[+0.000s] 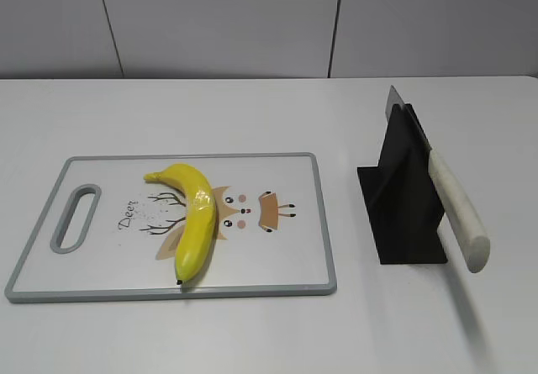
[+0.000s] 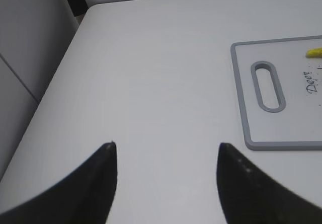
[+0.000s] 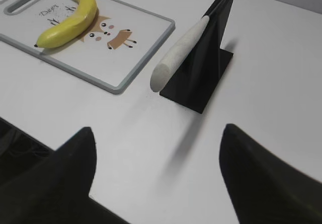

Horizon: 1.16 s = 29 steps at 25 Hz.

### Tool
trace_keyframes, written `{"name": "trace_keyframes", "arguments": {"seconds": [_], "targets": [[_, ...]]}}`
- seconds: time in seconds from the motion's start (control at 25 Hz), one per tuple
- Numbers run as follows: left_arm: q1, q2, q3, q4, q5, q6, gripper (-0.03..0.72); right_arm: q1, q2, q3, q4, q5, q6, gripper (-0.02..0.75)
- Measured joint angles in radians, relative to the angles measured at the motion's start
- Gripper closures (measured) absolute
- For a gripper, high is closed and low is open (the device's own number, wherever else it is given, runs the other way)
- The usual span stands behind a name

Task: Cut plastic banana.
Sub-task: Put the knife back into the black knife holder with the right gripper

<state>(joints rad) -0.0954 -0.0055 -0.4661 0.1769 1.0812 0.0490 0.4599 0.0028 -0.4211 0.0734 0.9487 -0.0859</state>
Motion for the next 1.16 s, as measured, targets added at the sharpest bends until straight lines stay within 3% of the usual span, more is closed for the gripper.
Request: {"name": "trace_keyframes", "arguments": {"seconds": [0.16,0.44,0.56,1.16], "targets": [[0.001,0.0,0.0,0.0,-0.001,0.0,0.113,-0.075,-0.008,0.0,0.003,-0.001,-0.001,0.164],[0.001,0.0,0.0,-0.001,-0.001,0.0,0.113,-0.328,-0.008,0.0,0.004,-0.001,-0.001,0.164],[0.001,0.0,0.001,-0.001,-0.001,0.0,0.113,-0.395,-0.008,0.0,0.004,-0.001,-0.001,0.164],[0.001,0.0,0.002,-0.001,-0.001,0.0,0.113,-0.41,-0.008,0.0,0.004,-0.002,-0.001,0.164]]}}
